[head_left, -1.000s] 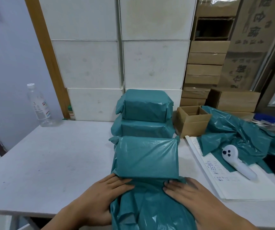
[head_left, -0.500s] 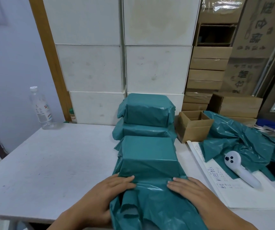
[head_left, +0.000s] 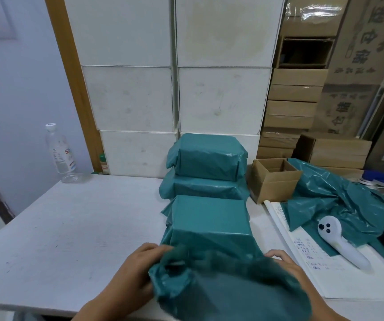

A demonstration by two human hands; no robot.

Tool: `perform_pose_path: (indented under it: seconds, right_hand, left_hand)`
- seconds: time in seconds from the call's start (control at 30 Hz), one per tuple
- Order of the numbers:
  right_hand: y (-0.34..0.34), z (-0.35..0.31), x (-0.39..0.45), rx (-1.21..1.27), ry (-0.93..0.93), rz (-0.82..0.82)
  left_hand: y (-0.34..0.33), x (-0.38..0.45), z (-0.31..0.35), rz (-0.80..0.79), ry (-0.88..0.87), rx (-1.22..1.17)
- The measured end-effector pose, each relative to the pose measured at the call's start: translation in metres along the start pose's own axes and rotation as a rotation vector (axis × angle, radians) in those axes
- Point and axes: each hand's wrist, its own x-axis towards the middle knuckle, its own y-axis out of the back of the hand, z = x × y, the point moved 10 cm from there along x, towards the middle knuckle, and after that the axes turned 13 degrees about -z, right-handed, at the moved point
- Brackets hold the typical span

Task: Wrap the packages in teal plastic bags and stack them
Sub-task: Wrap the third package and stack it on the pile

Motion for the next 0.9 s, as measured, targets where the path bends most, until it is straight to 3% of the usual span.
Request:
perform_pose_path:
  seconds: [0.07, 0.13, 0.3, 0.47, 0.6, 0.77, 0.9]
  right_hand:
    - [-0.002, 0.007, -0.001, 0.256, -0.151, -0.044]
    - [0.018, 0.009, 0.007, 0.412, -0.199, 0.128]
    - [0.045, 0.0, 0.035, 0.519, -0.213, 0.28]
    - [0.05, 0.006, 0.066, 0.674, -0.228, 0.255]
    - [0.042, 0.015, 0.082, 0.76, -0.275, 0.256]
    - [0.038, 0.028, 0.089, 0.721, -0.366, 0.281]
    - [0.044, 0.035, 0.093, 0.639, -0.406, 0.292]
  left_hand:
    - [0.006, 0.006, -0.008, 0.042, 0.067, -0.152]
    - [0.016, 0.014, -0.01, 0.118, 0.115, -0.232]
    - [0.034, 0.042, -0.017, 0.205, 0.228, -0.335]
    - [0.03, 0.073, -0.033, 0.19, 0.346, -0.601]
    - [0.023, 0.085, -0.048, 0.192, 0.447, -0.584]
    - [0.034, 0.09, -0.047, 0.24, 0.451, -0.401]
    - [0.038, 0.096, -0.048, 0.155, 0.465, -0.39]
